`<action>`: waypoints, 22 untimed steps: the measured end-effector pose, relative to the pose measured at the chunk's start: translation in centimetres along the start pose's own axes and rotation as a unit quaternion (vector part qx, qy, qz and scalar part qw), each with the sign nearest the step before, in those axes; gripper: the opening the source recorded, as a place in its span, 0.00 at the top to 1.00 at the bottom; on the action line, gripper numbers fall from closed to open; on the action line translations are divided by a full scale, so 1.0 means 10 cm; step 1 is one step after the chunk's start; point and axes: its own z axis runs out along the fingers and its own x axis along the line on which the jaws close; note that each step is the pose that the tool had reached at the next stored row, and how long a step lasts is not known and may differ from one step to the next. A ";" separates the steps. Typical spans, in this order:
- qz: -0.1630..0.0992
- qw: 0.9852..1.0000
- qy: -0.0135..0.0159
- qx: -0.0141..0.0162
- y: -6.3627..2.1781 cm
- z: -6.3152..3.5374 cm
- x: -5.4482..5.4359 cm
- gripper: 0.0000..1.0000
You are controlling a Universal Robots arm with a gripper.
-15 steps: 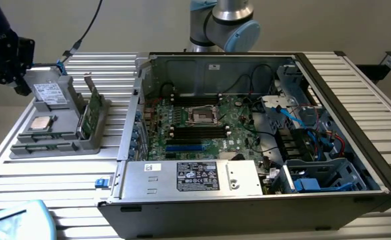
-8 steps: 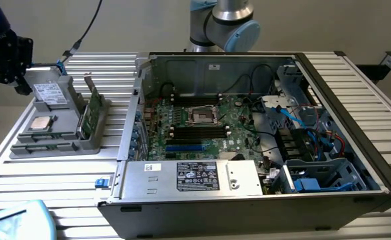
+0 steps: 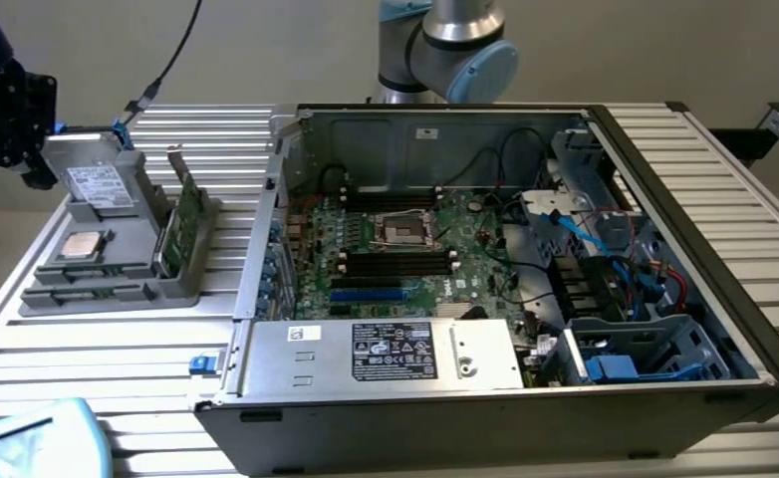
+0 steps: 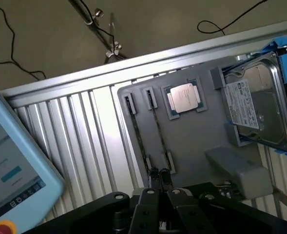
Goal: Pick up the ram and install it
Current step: 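Pick up the ram and move it above insertion slot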
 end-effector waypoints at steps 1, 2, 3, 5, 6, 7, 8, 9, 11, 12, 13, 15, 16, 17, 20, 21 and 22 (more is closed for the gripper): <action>-0.004 1.000 0.000 -0.001 0.007 0.000 0.00 0.89; -0.009 1.000 0.000 -0.001 0.012 0.002 0.00 0.89; -0.014 1.000 0.001 -0.001 0.016 0.004 0.00 0.89; -0.027 1.000 0.001 -0.002 0.022 0.007 0.00 0.89; -0.034 0.999 0.001 -0.002 0.024 0.008 0.01 0.89; -0.042 0.999 0.001 -0.002 0.026 0.011 0.01 0.89; -0.049 0.999 0.001 -0.002 0.028 0.013 0.01 0.89; -0.057 0.998 0.001 -0.002 0.030 0.016 0.01 0.89; -0.070 0.998 0.002 -0.002 0.035 0.024 0.01 0.89; -0.075 0.997 0.002 -0.003 0.038 0.025 0.01 0.89; -0.077 0.997 0.002 -0.004 0.039 0.025 0.01 0.89; -0.077 0.997 0.002 -0.005 0.039 0.026 0.01 0.89; -0.077 0.997 0.002 -0.005 0.039 0.026 0.01 0.89; -0.077 0.997 0.002 -0.005 0.039 0.025 0.01 0.89; -0.077 0.997 0.002 -0.005 0.039 0.025 0.01 0.82; -0.077 0.997 0.002 -0.005 0.039 0.025 0.01 0.75; -0.077 0.997 0.002 -0.005 0.039 0.025 0.01 0.75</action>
